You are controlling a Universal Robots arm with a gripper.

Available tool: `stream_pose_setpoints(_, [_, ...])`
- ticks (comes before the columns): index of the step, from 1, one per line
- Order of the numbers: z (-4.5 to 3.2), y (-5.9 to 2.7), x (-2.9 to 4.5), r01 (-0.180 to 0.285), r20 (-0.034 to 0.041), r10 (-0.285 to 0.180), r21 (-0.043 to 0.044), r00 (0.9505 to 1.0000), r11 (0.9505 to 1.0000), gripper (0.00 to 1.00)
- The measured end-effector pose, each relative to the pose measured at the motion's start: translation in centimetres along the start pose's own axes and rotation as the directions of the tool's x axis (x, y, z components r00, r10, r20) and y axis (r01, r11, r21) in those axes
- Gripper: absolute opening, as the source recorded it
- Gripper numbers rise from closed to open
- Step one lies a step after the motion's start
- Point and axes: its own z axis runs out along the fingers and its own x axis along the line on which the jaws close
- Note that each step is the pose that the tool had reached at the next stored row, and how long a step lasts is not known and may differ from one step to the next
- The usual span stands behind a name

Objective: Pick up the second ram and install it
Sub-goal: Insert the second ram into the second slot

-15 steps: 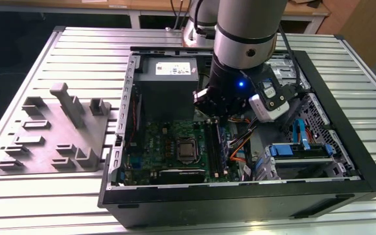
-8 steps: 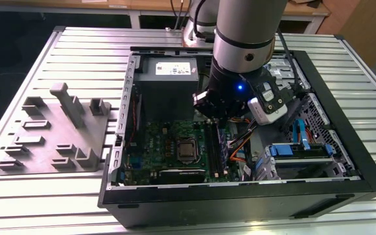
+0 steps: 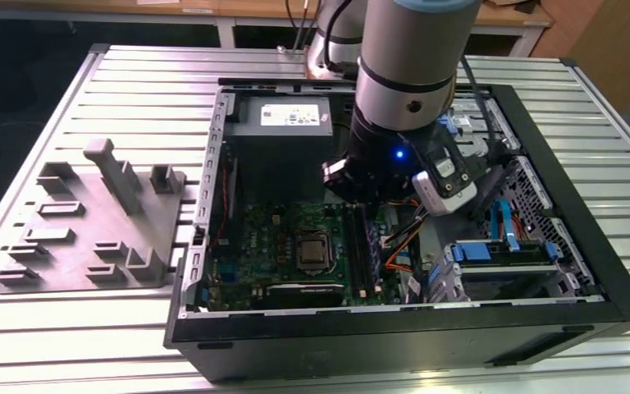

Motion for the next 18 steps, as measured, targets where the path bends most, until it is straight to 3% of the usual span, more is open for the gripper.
stream_pose_setpoints(4, [0.42,-0.01,0.02,0.0,0.0,0.0,0.0,1.0,1.0,0.11])
stream_pose_setpoints(15, [0.67,-0.01,0.35,0.0,0.0001,0.0,-0.0001,1.0,1.0,0.11])
stream_pose_setpoints(18, [0.93,-0.03,0.36,-0.023,0.0008,0.023,0.0009,0.9997,0.9997,0.11])
